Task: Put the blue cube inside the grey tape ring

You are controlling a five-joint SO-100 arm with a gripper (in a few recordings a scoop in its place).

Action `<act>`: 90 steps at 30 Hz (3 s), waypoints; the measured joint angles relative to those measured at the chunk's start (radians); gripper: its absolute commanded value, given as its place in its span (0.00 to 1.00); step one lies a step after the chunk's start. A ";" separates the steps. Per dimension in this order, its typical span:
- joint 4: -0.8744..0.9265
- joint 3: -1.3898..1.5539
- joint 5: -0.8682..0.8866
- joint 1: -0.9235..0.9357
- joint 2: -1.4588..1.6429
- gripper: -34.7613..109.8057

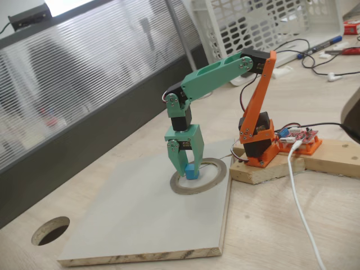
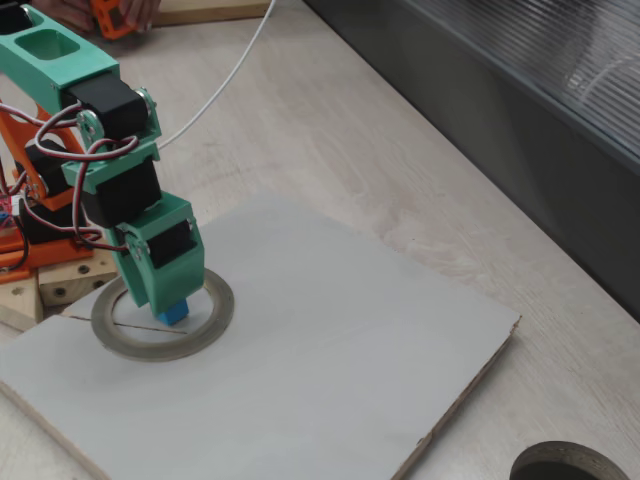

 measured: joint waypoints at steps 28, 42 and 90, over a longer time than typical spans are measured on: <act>0.196 -0.058 0.002 0.006 -0.008 0.85; 0.253 -0.152 0.005 0.006 0.060 0.85; 0.781 -0.623 0.002 -0.003 0.137 0.25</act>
